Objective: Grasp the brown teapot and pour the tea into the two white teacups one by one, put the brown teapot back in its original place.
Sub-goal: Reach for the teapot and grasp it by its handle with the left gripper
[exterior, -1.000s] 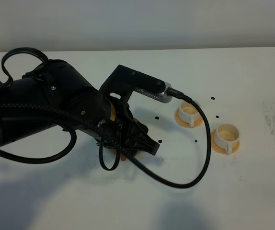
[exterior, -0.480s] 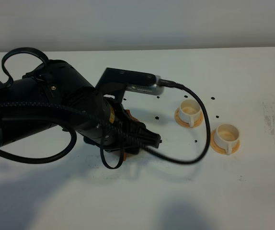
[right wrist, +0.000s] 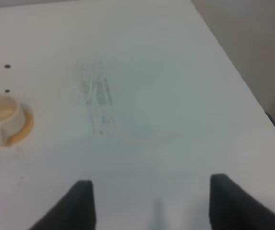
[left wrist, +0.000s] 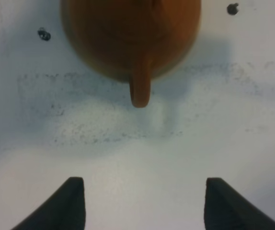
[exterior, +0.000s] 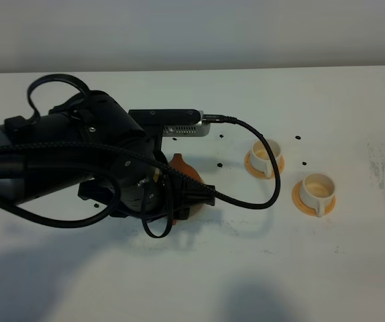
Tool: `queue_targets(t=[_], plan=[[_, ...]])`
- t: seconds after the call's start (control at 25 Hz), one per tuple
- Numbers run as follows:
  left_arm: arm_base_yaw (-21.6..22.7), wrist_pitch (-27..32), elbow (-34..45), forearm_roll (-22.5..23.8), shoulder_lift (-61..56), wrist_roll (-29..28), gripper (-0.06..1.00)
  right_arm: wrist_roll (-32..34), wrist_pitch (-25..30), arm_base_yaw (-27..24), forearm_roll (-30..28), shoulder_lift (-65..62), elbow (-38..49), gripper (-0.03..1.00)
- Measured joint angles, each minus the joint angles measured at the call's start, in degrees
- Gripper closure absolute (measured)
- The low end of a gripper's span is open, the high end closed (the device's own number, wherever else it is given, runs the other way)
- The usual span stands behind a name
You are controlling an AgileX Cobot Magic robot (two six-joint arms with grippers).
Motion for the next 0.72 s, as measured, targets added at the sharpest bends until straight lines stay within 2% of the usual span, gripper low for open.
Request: queue_targets(t=[0.16,0.4,0.56,0.72], plan=[[1.9,0.12,0.0,-0.39,1.22,0.08,0.41,0.0,0.0,0.0,0.0,0.0,0.0,0.45],[3.86,-1.23,0.0,-1.69,3.21,3.07,0.41,0.0,0.0,0.0,0.0,0.0,0.0,0.45],[4.33,-2.9,-0.38,-3.93,5.82,3.4,0.41,0.0,0.0,0.0,0.0,0.0,0.0,0.45],[4.33,-3.71,-2.63,-4.2,7.36,4.57,0.41,0.0,0.0,0.0,0.0,0.0,0.0,0.45]])
